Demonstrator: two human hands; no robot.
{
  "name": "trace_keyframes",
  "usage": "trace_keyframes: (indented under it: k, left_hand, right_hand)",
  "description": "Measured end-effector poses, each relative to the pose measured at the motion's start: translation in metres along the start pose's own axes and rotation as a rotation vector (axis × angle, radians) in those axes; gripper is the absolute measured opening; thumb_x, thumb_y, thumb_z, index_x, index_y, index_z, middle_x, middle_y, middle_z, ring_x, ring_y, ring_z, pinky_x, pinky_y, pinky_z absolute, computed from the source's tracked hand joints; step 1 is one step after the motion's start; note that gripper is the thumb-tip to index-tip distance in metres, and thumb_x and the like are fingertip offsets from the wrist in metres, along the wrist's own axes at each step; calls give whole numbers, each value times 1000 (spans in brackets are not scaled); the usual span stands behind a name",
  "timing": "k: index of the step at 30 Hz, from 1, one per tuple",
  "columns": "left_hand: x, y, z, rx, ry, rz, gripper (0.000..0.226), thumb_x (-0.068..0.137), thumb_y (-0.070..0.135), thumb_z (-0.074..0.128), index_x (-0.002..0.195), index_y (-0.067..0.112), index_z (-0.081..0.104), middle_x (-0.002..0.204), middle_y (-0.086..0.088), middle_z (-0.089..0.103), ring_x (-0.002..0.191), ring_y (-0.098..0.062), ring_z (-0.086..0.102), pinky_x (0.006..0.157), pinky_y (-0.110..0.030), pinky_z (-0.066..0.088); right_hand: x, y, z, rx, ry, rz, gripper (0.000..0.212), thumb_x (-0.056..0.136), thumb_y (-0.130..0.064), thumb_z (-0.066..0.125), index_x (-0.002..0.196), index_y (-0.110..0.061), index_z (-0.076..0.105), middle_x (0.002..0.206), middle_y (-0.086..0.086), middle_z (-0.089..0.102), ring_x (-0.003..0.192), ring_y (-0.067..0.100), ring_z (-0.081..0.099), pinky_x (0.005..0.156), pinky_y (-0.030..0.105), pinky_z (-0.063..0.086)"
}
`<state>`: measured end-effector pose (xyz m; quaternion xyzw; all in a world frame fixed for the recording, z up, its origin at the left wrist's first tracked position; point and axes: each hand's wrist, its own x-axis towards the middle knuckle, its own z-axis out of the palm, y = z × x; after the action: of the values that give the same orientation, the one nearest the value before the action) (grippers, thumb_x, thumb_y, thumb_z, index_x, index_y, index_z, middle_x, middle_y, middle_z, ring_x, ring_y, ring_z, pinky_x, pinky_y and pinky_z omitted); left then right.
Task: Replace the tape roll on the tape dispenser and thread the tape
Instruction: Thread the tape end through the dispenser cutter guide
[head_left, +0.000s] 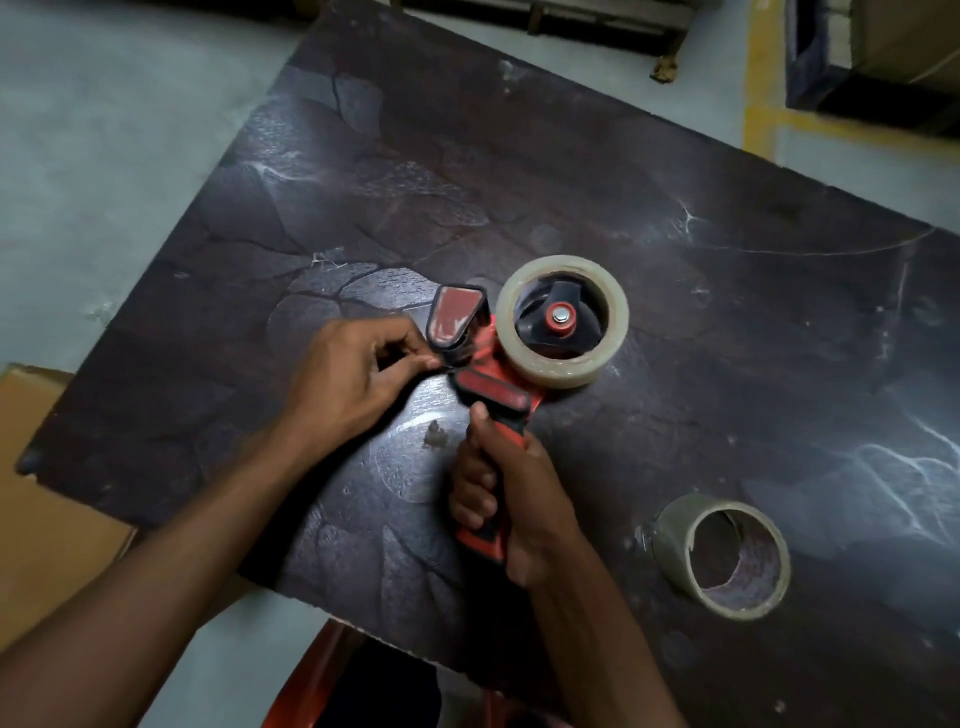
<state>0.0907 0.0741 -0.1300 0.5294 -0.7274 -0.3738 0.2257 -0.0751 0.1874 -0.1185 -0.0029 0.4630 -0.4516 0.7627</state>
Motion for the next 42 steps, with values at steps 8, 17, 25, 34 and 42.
trace_keyframes:
  k: [8, 17, 25, 34, 42]
  left_hand:
    - [2, -2, -12, 169, 37, 53, 8, 90, 29, 83, 91, 21, 83, 84, 7, 75, 74, -6, 66, 69, -34, 53]
    - [-6, 12, -25, 273, 3, -31, 31, 86, 30, 74, 116, 35, 79, 96, 13, 74, 77, -13, 66, 80, -40, 59]
    - [-12, 30, -4, 548, 130, 231, 64, 81, 64, 80, 133, 29, 69, 138, 1, 66, 119, -25, 63, 98, -41, 54]
    - [9, 4, -11, 172, 105, 192, 13, 95, 21, 80, 106, 14, 83, 95, 0, 81, 84, -18, 78, 79, -38, 62]
    - [14, 5, 1, 329, -80, 554, 48, 91, 35, 85, 131, 11, 75, 146, -7, 67, 124, -29, 69, 106, -46, 53]
  right_hand:
    - [-25, -13, -32, -12, 30, -44, 40, 103, -31, 62, 69, -21, 44, 52, -4, 32, 33, 6, 30, 37, 19, 30]
    - [-22, -18, -38, -86, 46, -15, 36, 103, -22, 65, 71, -20, 47, 49, -4, 34, 33, 8, 31, 37, 19, 29]
    - [-22, -17, -36, -87, 53, -5, 37, 104, -24, 64, 72, -21, 46, 49, -3, 34, 33, 8, 32, 37, 19, 29]
    - [-21, -18, -37, -91, 64, -3, 38, 103, -25, 65, 70, -21, 47, 50, -3, 34, 34, 9, 31, 38, 19, 29]
    - [-22, -17, -36, -105, 77, -13, 39, 103, -26, 65, 68, -21, 46, 51, -2, 34, 35, 9, 32, 38, 21, 30]
